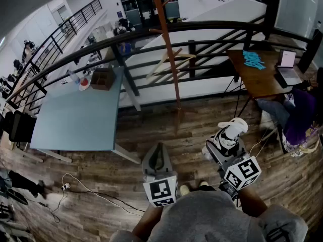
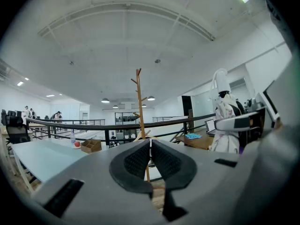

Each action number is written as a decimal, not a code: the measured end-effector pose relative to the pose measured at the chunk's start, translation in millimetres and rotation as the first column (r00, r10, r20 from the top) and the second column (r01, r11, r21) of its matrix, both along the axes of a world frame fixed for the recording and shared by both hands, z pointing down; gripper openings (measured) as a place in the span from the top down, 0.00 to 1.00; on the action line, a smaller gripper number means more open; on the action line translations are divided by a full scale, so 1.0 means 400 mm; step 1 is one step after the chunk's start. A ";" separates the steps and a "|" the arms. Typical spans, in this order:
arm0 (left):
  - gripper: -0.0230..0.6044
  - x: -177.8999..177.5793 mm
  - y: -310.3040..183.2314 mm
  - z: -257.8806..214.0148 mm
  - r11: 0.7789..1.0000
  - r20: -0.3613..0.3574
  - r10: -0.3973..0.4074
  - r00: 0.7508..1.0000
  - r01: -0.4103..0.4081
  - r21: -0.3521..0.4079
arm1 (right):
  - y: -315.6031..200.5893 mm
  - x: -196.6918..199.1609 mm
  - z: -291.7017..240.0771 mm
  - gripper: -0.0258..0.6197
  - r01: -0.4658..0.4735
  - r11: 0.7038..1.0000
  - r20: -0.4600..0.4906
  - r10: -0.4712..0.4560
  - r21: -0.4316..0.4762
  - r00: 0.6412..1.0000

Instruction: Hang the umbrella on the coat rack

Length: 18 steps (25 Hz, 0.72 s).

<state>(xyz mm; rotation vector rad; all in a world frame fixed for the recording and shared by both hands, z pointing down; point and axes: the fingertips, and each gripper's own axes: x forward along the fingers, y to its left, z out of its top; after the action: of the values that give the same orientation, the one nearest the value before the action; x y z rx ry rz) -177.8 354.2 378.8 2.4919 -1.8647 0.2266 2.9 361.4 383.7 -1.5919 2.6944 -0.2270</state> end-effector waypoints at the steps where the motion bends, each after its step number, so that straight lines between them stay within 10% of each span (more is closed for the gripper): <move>1: 0.93 -0.001 0.001 0.002 1.000 0.001 -0.001 1.000 0.001 -0.003 | 0.000 -0.003 -0.002 0.50 0.002 1.000 -0.001 -0.002 0.000 1.000; 18: 0.92 -0.005 -0.030 0.012 1.000 0.015 0.012 1.000 -0.012 -0.018 | -0.016 0.008 -0.023 0.50 -0.032 0.999 -0.023 0.033 0.031 0.999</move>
<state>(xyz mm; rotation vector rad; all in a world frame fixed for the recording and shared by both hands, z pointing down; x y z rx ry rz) -179.6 342.1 383.7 2.4975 -1.8457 0.2621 6.2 354.8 374.4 -1.6393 2.6729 -0.1669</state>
